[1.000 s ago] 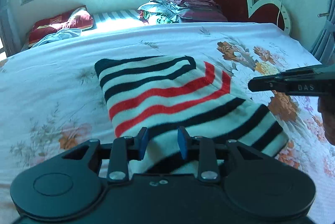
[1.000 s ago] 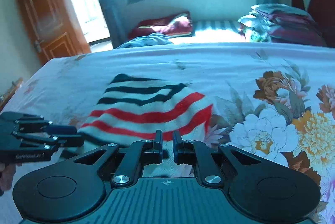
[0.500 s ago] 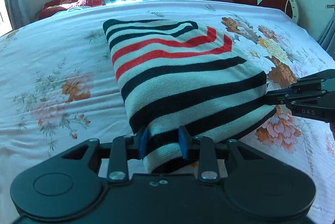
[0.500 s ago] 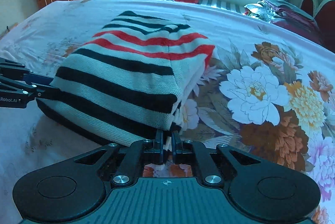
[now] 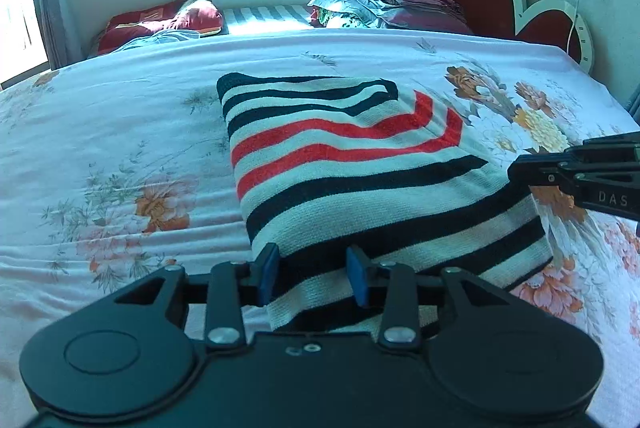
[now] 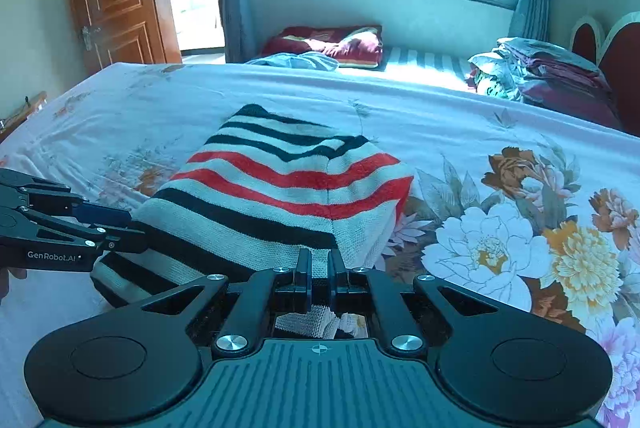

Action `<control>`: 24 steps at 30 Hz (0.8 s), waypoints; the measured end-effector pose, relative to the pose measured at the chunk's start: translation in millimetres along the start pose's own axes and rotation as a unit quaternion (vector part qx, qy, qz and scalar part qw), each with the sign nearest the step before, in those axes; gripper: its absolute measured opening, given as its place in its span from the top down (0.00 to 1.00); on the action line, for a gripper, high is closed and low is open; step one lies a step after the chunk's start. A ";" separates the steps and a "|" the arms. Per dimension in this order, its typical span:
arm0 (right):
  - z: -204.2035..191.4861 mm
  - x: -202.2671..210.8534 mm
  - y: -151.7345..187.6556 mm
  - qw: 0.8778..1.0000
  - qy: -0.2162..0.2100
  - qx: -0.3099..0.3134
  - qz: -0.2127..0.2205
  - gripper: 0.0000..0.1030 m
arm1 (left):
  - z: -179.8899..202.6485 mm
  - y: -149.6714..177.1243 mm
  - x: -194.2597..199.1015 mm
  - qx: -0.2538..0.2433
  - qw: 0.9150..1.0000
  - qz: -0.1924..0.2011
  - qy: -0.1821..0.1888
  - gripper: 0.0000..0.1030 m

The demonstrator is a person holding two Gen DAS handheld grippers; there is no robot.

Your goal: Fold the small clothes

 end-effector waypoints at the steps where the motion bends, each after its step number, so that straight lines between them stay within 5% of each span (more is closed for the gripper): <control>1: 0.3 -5.9 2.2 1.000 -0.001 0.002 -0.008 0.93 | 0.2 -0.4 -1.5 0.000 1.000 -0.002 -0.003 0.63; 17: 11.3 -32.4 21.9 0.999 0.013 0.030 -0.024 0.93 | -2.1 12.9 -7.9 0.017 0.999 -0.029 -0.024 0.58; 19: 13.6 -20.1 17.0 1.000 -0.013 0.008 -0.015 0.93 | -3.5 9.0 3.2 0.022 0.999 -0.016 -0.023 0.46; 20: 17.5 -13.7 15.5 1.000 -0.025 -0.012 -0.006 0.79 | -6.4 5.9 10.3 0.027 0.999 0.002 -0.032 0.15; 21: 22.9 -8.8 14.8 0.999 -0.035 -0.034 0.003 0.60 | -9.8 2.6 17.5 0.029 0.998 0.024 -0.048 0.01; 22: 28.9 -3.7 14.1 0.997 -0.046 -0.058 0.011 0.29 | -11.1 -0.8 22.4 0.025 0.997 0.039 -0.054 0.03; 24: 40.1 -2.9 14.1 0.992 -0.081 -0.097 0.013 0.28 | -14.1 -7.0 21.3 0.031 0.998 0.034 -0.048 0.02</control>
Point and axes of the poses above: each gripper's, at about its wrist camera, not at the fingertips, and x roughly against the way its jaws point, z to its right, y to its underside, the point moved 9 cm from there along -x, roughly the way its jaws point, and after that the axes turned 8 degrees about -z, right-handed, at the moved point
